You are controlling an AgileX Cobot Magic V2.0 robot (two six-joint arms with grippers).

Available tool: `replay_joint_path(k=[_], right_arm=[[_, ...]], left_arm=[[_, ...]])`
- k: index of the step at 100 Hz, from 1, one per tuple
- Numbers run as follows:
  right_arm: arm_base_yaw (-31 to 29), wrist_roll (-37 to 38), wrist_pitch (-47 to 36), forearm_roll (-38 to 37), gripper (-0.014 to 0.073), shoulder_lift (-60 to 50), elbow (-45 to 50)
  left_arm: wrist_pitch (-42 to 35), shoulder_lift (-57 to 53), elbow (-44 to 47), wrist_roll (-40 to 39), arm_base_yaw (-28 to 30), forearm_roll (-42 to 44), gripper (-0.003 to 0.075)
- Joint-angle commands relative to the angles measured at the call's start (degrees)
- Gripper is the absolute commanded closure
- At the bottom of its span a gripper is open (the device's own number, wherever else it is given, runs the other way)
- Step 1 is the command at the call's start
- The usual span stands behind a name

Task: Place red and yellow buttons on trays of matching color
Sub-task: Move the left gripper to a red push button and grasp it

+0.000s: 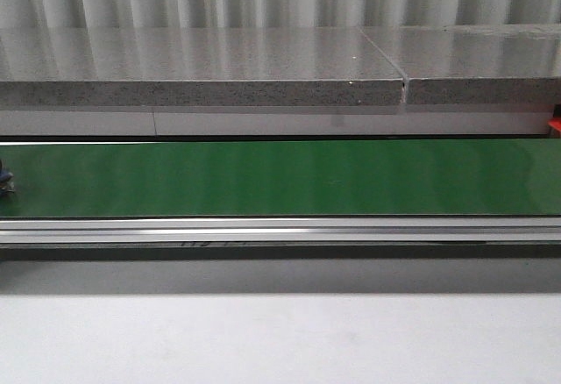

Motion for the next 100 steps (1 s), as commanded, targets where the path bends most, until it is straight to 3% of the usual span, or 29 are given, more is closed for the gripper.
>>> replay_joint_path(k=[1, 19, 28, 68, 100], right_arm=[[-0.04, -0.35, -3.84, 0.45, 0.0664, -0.22, -1.42], [-0.04, -0.35, -3.84, 0.45, 0.0664, -0.22, -1.42], [-0.04, -0.35, -3.84, 0.45, 0.0664, -0.22, -1.42], [-0.04, -0.35, -3.90, 0.45, 0.0664, -0.22, -1.42], [-0.04, -0.35, -3.90, 0.45, 0.0664, -0.22, -1.42]], left_arm=[[-0.50, -2.76, -1.32, -1.11, 0.15, -0.38, 0.0181], [2.11, -2.89, -1.32, -1.28, 0.15, -0.72, 0.0587], [2.81, -4.10, -1.32, -1.28, 0.15, -1.18, 0.0741], [2.02, -22.38, -1.32, -1.18, -2.64, -1.88, 0.0741], [7.66, -28.96, -6.32, 2.02, -17.27, 0.45, 0.0741]])
